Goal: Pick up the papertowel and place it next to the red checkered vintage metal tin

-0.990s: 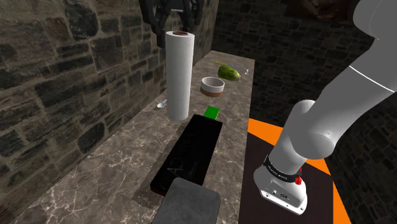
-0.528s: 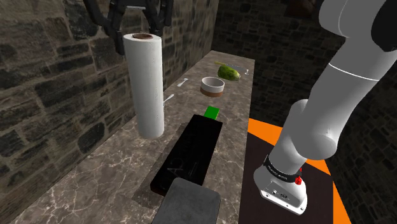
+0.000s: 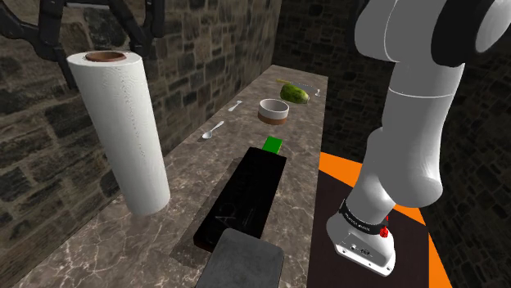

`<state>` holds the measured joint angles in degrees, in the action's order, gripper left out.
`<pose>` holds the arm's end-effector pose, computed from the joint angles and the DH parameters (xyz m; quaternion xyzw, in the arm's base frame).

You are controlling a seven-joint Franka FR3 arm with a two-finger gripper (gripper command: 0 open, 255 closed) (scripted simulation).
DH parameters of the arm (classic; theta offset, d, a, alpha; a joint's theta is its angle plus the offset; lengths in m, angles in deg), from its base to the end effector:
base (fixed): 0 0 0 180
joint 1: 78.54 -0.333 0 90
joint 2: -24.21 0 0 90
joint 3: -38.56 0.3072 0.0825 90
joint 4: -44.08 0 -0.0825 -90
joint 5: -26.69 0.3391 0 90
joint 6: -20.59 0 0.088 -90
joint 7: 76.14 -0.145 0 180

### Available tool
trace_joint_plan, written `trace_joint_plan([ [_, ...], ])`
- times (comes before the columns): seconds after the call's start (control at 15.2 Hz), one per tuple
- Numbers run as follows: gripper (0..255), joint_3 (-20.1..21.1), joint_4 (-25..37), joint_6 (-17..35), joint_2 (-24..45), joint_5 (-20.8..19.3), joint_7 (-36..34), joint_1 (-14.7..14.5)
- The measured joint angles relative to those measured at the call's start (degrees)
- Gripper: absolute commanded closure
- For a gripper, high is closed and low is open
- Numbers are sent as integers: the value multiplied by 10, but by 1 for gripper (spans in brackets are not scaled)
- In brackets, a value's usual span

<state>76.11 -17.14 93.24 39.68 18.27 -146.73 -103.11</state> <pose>0.3231 0.4310 0.6375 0.9946 -0.1032 -0.0144 0.0044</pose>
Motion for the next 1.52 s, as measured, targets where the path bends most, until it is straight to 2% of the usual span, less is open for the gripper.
trace_joint_plan([
  [0.73,255,-5,-160,112,-57,38,15,37],
  [1.52,255,-9,-285,214,-85,55,26,52],
])
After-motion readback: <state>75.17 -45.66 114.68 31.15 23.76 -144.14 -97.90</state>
